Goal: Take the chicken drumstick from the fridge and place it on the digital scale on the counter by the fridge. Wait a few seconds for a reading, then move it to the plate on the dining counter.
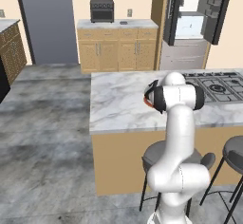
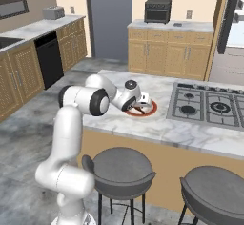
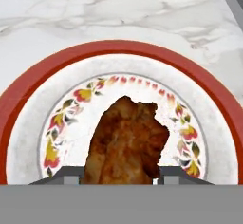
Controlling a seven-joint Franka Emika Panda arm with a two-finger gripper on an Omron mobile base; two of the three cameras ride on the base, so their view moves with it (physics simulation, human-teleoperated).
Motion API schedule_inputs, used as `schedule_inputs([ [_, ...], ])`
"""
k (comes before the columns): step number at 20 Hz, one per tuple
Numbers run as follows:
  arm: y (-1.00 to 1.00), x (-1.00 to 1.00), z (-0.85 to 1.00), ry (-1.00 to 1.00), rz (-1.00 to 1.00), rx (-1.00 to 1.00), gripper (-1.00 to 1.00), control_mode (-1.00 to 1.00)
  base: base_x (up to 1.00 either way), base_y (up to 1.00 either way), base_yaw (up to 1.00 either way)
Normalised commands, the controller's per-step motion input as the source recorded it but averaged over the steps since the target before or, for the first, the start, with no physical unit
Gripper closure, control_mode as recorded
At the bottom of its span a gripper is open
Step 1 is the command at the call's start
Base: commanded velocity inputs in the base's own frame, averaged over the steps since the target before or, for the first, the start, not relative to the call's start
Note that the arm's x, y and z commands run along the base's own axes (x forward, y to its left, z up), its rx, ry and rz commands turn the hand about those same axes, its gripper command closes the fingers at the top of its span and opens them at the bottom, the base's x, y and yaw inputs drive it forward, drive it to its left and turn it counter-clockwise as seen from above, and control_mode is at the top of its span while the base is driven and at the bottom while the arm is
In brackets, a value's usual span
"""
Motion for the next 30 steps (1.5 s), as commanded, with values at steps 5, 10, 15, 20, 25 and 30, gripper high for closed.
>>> schedule_inputs([
  [5, -0.01, -0.13, 0.06, -0.06, 0.00, 0.00, -1.00, -1.00, 0.00, 0.00, 0.00],
  [10, 0.00, -0.60, 0.76, -0.20, 0.00, 0.00, -1.00, -1.00, 0.00, 0.00, 0.00],
  [15, 0.00, -0.93, 1.00, -0.14, 0.00, 0.03, -1.00, -1.00, 0.00, 0.00, 0.00],
  [20, 0.12, -1.00, 1.00, -0.04, -0.01, 0.07, -1.00, -1.00, 0.00, 0.00, 0.00],
  [25, 0.29, -1.00, 1.00, 0.00, -0.02, 0.08, -1.00, -1.00, 0.00, 0.00, 0.00],
  [30, 0.38, -1.00, 1.00, 0.00, -0.01, 0.07, -1.00, -1.00, 0.00, 0.00, 0.00],
])
